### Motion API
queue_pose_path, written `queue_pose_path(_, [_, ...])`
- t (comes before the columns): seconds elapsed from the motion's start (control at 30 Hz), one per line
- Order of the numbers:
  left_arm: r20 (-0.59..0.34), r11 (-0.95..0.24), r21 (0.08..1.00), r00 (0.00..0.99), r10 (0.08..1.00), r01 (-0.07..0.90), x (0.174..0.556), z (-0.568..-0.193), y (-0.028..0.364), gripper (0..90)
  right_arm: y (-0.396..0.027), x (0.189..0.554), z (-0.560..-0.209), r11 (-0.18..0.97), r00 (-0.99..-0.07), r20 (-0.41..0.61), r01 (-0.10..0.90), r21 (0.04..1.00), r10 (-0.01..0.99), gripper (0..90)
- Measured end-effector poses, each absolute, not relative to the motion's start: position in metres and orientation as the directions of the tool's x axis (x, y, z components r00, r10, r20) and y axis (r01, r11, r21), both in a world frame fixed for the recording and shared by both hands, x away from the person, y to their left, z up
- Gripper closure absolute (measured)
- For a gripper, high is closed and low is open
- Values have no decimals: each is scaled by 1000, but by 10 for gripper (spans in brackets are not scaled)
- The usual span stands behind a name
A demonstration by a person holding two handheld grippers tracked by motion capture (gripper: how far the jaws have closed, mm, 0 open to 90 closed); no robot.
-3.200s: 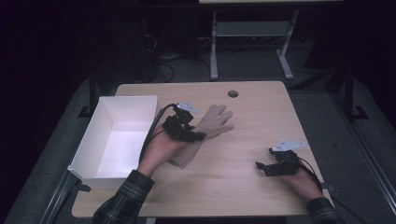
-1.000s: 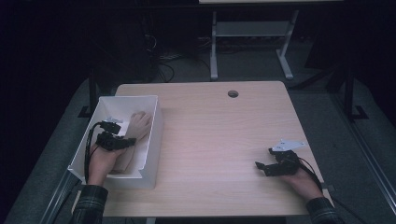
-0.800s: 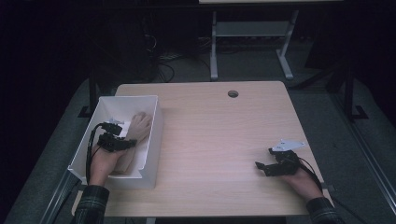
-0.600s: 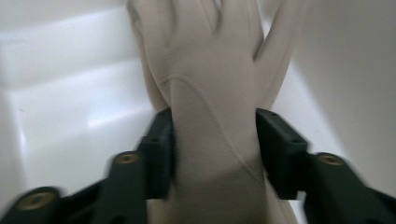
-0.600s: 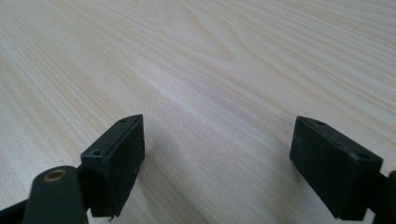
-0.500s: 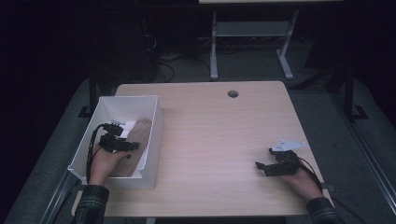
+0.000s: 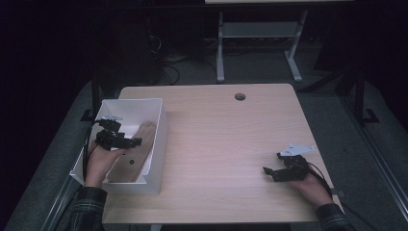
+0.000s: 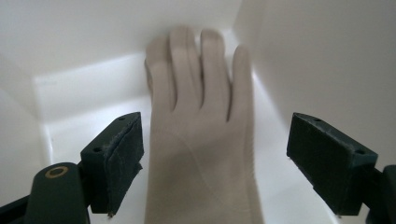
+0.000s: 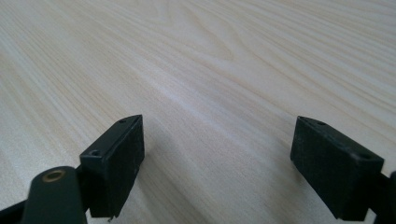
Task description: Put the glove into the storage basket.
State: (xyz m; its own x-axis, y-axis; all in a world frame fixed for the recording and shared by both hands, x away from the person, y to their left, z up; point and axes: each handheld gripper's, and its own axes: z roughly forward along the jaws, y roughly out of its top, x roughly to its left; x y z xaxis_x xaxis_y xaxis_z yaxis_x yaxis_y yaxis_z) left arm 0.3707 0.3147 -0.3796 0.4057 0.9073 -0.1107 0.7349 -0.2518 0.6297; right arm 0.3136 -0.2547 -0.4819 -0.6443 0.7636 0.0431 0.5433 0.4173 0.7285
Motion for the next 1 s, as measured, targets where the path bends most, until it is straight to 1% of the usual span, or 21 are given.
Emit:
queue_pose_path(0.3, [-132, -249, 672, 444, 886, 697, 371, -343, 303, 177, -255, 314, -482, 418, -645, 44, 544, 728, 763, 170])
queue_pose_path(0.47, [-144, -260, 704, 492, 859, 661, 367, -319, 287, 178, -255, 314, -482, 417, -644, 45, 546, 727, 763, 170])
queue_pose_path(0.67, [-153, -279, 720, 537, 830, 636, 365, -310, 268, 177, -255, 314, -482, 418, -646, 43, 542, 729, 762, 170])
queue_pose_path(1.0, [-159, -322, 735, 614, 773, 596, 363, -304, 221, 178, -255, 314, -482, 419, -646, 41, 541, 729, 762, 169])
